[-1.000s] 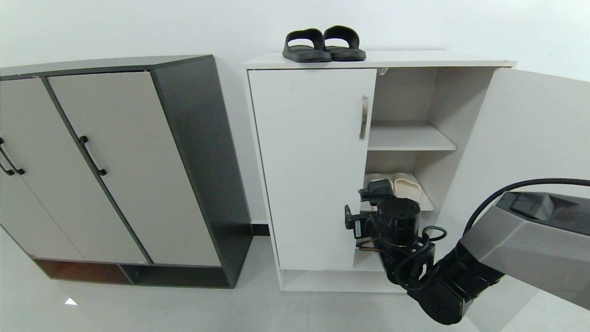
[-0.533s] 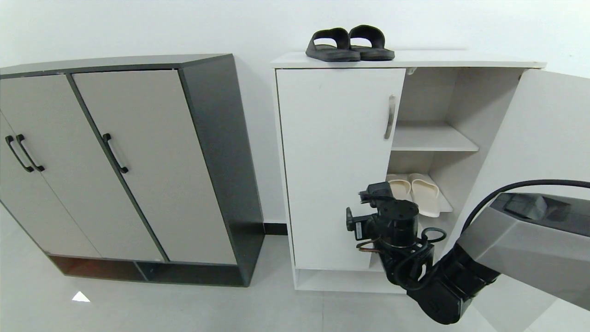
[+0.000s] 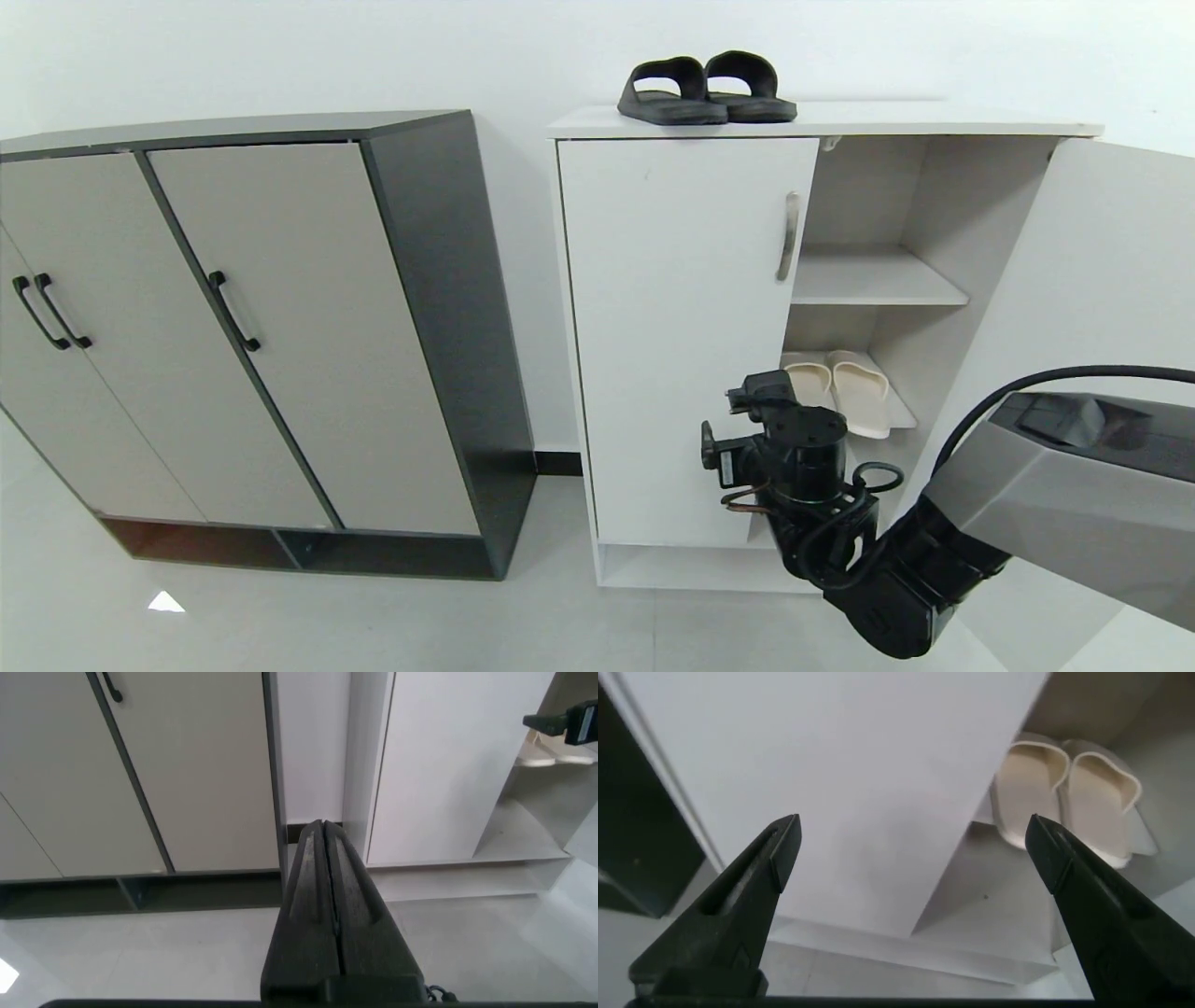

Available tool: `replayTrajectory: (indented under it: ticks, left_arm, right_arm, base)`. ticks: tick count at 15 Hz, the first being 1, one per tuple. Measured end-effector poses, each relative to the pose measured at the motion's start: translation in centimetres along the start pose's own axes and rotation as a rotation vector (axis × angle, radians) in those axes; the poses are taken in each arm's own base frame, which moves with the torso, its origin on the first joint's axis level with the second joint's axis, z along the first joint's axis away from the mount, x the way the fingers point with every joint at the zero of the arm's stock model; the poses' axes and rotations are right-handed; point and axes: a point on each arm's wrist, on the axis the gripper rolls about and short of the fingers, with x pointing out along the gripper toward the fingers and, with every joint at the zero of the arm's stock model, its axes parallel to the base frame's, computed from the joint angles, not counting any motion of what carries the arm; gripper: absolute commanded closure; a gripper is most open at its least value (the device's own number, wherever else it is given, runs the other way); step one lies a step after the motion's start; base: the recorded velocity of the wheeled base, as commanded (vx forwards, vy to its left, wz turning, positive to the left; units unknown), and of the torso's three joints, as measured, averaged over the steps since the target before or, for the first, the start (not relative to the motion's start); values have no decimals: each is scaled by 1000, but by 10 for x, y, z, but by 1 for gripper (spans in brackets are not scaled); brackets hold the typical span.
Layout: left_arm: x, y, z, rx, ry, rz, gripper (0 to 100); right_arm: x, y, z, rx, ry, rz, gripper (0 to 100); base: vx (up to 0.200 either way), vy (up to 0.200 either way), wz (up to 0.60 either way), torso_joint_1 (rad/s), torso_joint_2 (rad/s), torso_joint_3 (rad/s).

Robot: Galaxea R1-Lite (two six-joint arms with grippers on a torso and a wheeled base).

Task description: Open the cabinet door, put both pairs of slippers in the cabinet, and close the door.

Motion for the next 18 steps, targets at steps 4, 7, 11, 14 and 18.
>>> replayTrajectory:
  ticks: [4, 7, 11, 14, 18]
  left_arm:
    - [0, 0, 0, 0, 0, 0, 100]
    - [0, 0, 0, 0, 0, 1, 100]
    - [0, 0, -1, 0, 4, 1, 100]
    - [0, 0, 0, 0, 0, 0, 100]
    - [0, 0, 0, 0, 0, 0, 100]
  right_arm:
    - [1, 0, -2, -5, 5, -2, 0]
    - [1, 0, -2, -4, 5, -4, 0]
    - [2, -1, -2, -2, 2, -7, 0]
    - [3, -2, -3, -2, 3, -12, 0]
    - [5, -3, -3, -8, 7, -16, 0]
  base:
    - [0, 0, 0, 0, 0, 0]
    - [0, 0, 0, 0, 0, 0]
    - [0, 0, 0, 12, -172, -267]
    - [0, 0, 0, 48, -517, -360]
    - [0, 0, 0, 104, -467, -350]
